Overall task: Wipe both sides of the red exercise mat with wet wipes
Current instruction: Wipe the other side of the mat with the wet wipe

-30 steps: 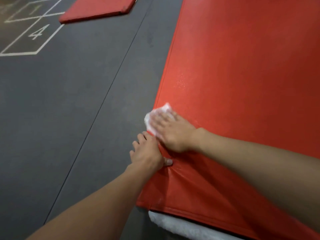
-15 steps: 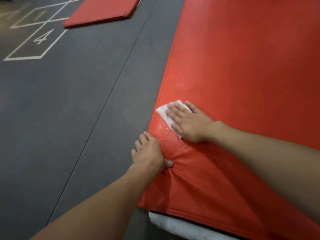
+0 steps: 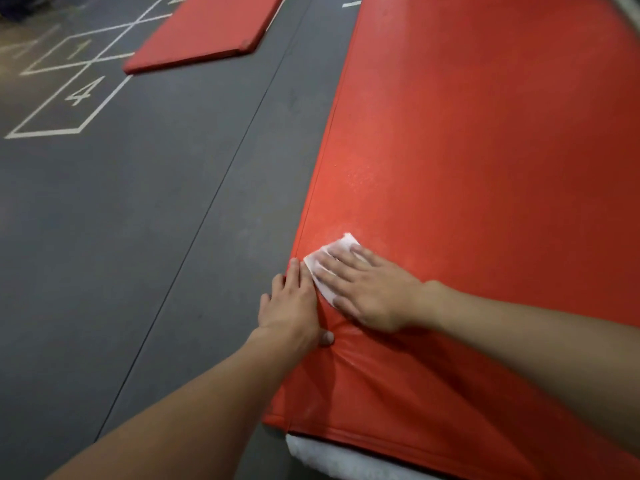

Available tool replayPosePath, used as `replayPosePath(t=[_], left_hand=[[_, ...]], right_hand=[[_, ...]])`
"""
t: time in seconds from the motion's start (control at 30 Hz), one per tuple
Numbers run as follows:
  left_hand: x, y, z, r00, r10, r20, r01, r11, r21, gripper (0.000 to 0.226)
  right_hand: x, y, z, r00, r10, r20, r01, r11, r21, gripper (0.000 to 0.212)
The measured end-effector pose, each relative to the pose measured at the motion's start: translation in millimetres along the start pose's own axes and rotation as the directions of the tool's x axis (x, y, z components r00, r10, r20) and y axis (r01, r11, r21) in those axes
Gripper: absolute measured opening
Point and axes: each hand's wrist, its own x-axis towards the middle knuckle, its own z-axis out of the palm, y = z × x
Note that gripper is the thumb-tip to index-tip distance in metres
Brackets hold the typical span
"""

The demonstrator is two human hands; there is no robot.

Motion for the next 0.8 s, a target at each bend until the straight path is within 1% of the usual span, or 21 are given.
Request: replayPosePath(t=[0.03, 0.07, 0.1, 0.13, 0.17, 0.2, 0.27, 0.3, 0.33, 0.37, 0.4, 0.43, 0.47, 0.5, 0.57, 0.6, 0.63, 0.67, 0.73, 0.77, 0.8], left_hand=[[1.3, -0.8, -1.2, 1.000, -0.001, 0.029, 0.001, 1.000, -0.003, 0.136], [2.9, -1.6, -3.0, 0.998, -0.001, 0.062, 0.002, 1.000, -0.005, 0.137], [4.8, -2.7, -4.8, 0.995, 0.001, 0.097, 0.000, 1.000, -0.012, 0.138], [6.7, -2.6, -6.0, 0.991, 0.009, 0.131, -0.006, 1.000, -0.024, 0.139], [8.6, -3.4, -7.8, 0.987, 0.017, 0.157, -0.011, 0.999, -0.042, 0.140], [9.8, -3.6, -9.4, 0.984, 0.024, 0.178, -0.012, 0.998, -0.069, 0.141], [13.6, -2.2, -14.6, 0.977, 0.019, 0.211, 0.015, 0.987, -0.158, 0.141], [14.9, -0.6, -16.5, 0.975, 0.002, 0.224, 0.046, 0.977, -0.210, 0.140], [15.7, 1.2, -16.7, 0.974, -0.019, 0.228, 0.077, 0.965, -0.249, 0.140], [16.5, 2.9, -15.8, 0.973, -0.036, 0.226, 0.097, 0.960, -0.263, 0.140], [16.5, 5.4, -13.2, 0.974, -0.048, 0.223, 0.105, 0.962, -0.252, 0.140], [16.2, 7.2, -9.5, 0.976, -0.057, 0.211, 0.105, 0.969, -0.224, 0.140], [15.5, 8.6, -5.2, 0.979, -0.063, 0.193, 0.101, 0.977, -0.190, 0.140], [14.8, 9.3, -2.0, 0.982, -0.069, 0.178, 0.097, 0.983, -0.158, 0.139], [14.6, 11.3, 1.6, 0.982, -0.082, 0.173, 0.102, 0.988, -0.113, 0.136], [14.5, 12.8, 2.3, 0.980, -0.091, 0.175, 0.109, 0.989, -0.096, 0.135], [14.1, 14.5, 2.7, 0.980, -0.104, 0.172, 0.119, 0.990, -0.081, 0.134], [13.7, 16.0, 3.3, 0.979, -0.118, 0.167, 0.131, 0.989, -0.067, 0.133], [14.0, 18.5, 3.3, 0.977, -0.139, 0.163, 0.148, 0.988, -0.049, 0.132], [14.3, 20.2, 3.2, 0.977, -0.142, 0.161, 0.150, 0.988, -0.040, 0.131], [14.0, 21.9, 2.9, 0.977, -0.145, 0.158, 0.152, 0.988, -0.031, 0.131]], right_hand=[[0.1, 11.3, -2.8, 0.999, 0.043, 0.001, -0.043, 0.999, 0.000, 0.064], [3.9, 24.2, -7.2, 0.988, 0.153, -0.011, -0.153, 0.988, 0.011, 0.062], [6.4, 30.4, -13.6, 0.962, 0.274, -0.010, -0.274, 0.961, 0.024, 0.061], [7.6, 28.8, -15.6, 0.938, 0.348, -0.004, -0.347, 0.937, 0.037, 0.061], [8.6, 20.9, -13.3, 0.934, 0.356, -0.013, -0.355, 0.933, 0.058, 0.062], [6.7, 8.3, -7.9, 0.956, 0.293, -0.031, -0.290, 0.955, 0.065, 0.062], [-7.3, -5.6, 0.8, 0.996, 0.081, -0.027, -0.080, 0.996, 0.023, 0.062], [-14.1, 1.9, 0.2, 0.999, 0.039, -0.013, -0.038, 0.999, 0.018, 0.062], [-15.2, 14.9, -2.5, 0.998, 0.070, -0.004, -0.070, 0.997, 0.020, 0.061], [-13.3, 29.0, -6.9, 0.986, 0.168, -0.001, -0.168, 0.985, 0.032, 0.061], [-13.4, 38.5, -12.9, 0.957, 0.290, 0.009, -0.290, 0.956, 0.042, 0.060], [-12.4, 39.7, -15.9, 0.927, 0.376, 0.016, -0.376, 0.925, 0.055, 0.060], [-11.0, 33.2, -14.2, 0.915, 0.404, 0.004, -0.404, 0.912, 0.071, 0.060], [-10.2, 21.5, -9.0, 0.930, 0.367, -0.019, -0.364, 0.929, 0.070, 0.061], [-20.6, 1.5, 1.3, 0.987, 0.160, -0.012, -0.160, 0.987, 0.017, 0.062], [-28.4, 5.7, 2.1, 0.996, 0.089, 0.009, -0.089, 0.996, 0.006, 0.062], [-33.5, 18.3, 0.1, 0.996, 0.091, 0.020, -0.091, 0.996, 0.010, 0.062], [-35.4, 34.6, -3.1, 0.986, 0.166, 0.027, -0.167, 0.986, 0.026, 0.062], [-39.7, 55.2, -11.8, 0.923, 0.383, 0.034, -0.384, 0.921, 0.067, 0.063], [-41.1, 52.7, -10.8, 0.900, 0.436, 0.024, -0.436, 0.896, 0.079, 0.063], [-40.7, 42.4, -5.6, 0.905, 0.426, 0.000, -0.425, 0.902, 0.083, 0.063]])
